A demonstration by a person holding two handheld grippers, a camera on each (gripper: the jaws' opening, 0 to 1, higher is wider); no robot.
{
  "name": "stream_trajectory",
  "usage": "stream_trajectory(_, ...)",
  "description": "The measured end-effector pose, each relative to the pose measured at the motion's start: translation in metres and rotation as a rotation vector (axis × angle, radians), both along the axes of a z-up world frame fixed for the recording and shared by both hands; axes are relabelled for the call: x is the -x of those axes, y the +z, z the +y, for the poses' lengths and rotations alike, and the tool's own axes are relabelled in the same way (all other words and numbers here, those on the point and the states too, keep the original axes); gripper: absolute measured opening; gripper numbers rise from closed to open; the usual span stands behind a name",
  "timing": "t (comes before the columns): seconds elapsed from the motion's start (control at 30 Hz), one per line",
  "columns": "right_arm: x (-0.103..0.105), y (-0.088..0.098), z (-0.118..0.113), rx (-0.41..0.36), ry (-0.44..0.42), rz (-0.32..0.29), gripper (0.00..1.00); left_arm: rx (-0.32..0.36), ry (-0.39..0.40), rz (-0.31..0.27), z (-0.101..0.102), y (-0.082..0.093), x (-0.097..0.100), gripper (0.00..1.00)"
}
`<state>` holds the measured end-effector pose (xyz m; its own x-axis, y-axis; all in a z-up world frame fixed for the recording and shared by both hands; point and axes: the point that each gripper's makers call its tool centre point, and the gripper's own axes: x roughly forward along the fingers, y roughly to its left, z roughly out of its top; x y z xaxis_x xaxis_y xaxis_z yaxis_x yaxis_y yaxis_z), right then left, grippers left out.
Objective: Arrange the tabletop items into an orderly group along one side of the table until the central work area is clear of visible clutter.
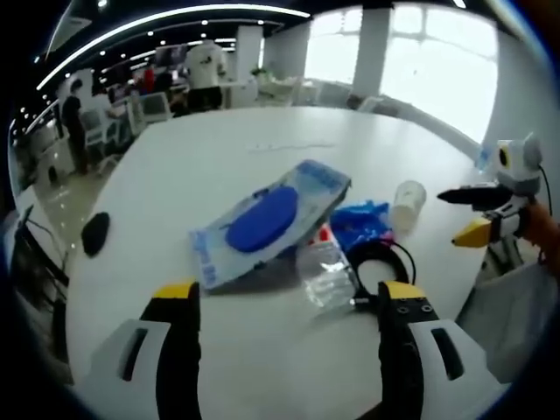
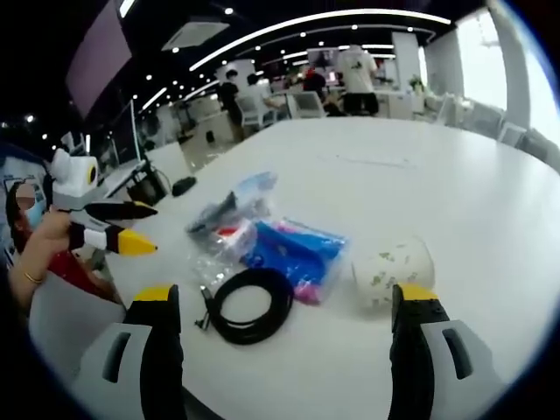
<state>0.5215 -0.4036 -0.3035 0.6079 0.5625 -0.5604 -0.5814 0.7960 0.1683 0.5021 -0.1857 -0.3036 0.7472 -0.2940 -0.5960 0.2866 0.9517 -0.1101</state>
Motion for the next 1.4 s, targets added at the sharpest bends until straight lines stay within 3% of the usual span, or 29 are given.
stream_trajectory(0.37,-0.004,0.022,0.012,-0.066,-0.003,-0.012,0.99,0.077,0.016,-0.028,0.002,0.006,-0.004,0.8)
stream_trajectory(0.5,-0.008,0.031,0.014,-0.071,-0.009,-0.028,0.99,0.039,0.022,-0.021,0.008,0.007,-0.004,0.8)
stream_trajectory(0.73,-0.013,0.041,0.026,-0.092,0.004,-0.007,0.99,0.057,0.035,-0.03,0.019,0.025,-0.01,0.8)
stream_trajectory(0.9,-0.028,0.054,0.044,-0.107,0.022,-0.028,0.99,0.056,0.049,-0.031,0.03,0.033,-0.019,0.79)
stream_trajectory(1.1,-0.041,0.055,0.066,-0.101,0.058,-0.019,0.99,0.033,0.04,-0.033,0.038,0.038,-0.032,0.78)
stream_trajectory(1.4,-0.056,0.04,0.096,-0.096,0.116,0.02,0.97,0.038,0.06,0.004,0.054,0.022,-0.047,0.76)
